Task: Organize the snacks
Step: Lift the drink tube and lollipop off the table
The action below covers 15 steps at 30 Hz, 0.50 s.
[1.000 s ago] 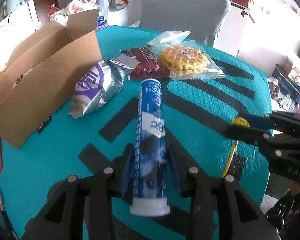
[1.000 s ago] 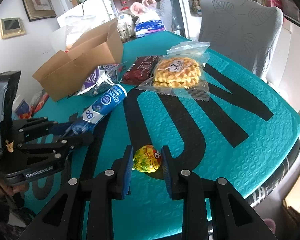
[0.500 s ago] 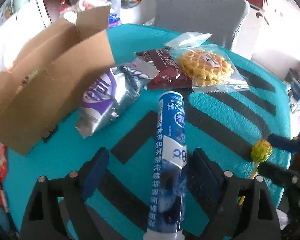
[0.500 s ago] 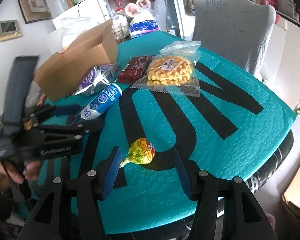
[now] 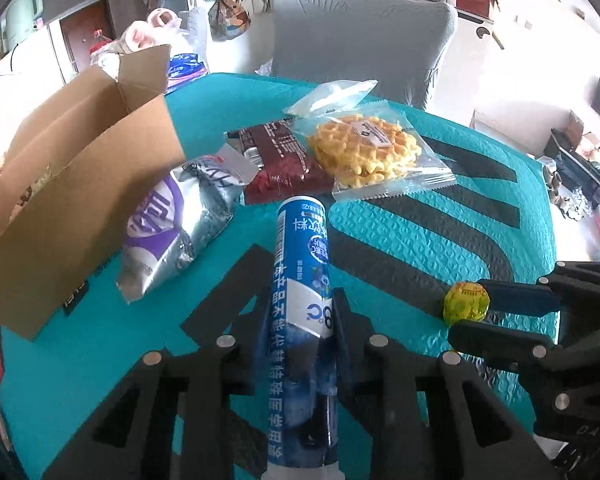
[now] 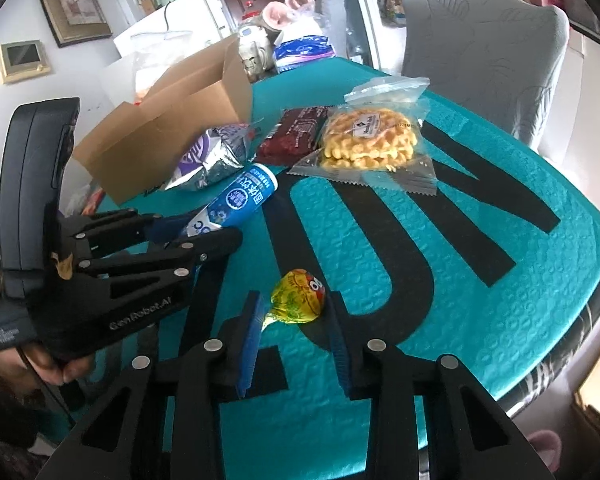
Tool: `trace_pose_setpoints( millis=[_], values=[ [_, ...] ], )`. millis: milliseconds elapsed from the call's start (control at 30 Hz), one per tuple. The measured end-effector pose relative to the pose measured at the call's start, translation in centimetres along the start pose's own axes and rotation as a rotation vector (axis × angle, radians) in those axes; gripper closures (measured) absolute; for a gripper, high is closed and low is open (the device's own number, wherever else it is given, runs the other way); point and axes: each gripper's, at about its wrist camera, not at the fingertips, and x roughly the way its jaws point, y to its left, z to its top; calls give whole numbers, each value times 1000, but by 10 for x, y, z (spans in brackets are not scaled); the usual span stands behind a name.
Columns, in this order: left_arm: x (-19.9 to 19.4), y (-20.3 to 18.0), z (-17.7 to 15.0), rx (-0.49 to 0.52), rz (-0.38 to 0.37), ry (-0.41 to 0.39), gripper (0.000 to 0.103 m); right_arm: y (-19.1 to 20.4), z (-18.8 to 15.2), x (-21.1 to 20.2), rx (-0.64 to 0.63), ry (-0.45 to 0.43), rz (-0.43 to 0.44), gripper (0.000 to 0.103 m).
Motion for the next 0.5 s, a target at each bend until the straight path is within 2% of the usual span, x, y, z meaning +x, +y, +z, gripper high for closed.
trace_pose_setpoints(
  millis=[133,267,333,500],
  values=[
    [-1,7,-1,-33,-13,10,75,-1,4,3,23,3,-5,71],
    [-6,11,-8,-57,-14,17,75,4,3,6,-10,-26,-34,71],
    [-9,13,-12,-64,-8,22,75,6,2,6,-33,-32,-58,75],
    [-21,16,-23,-92,7,8,75,1,-1,0,-9,-35,-4,76]
  ],
)
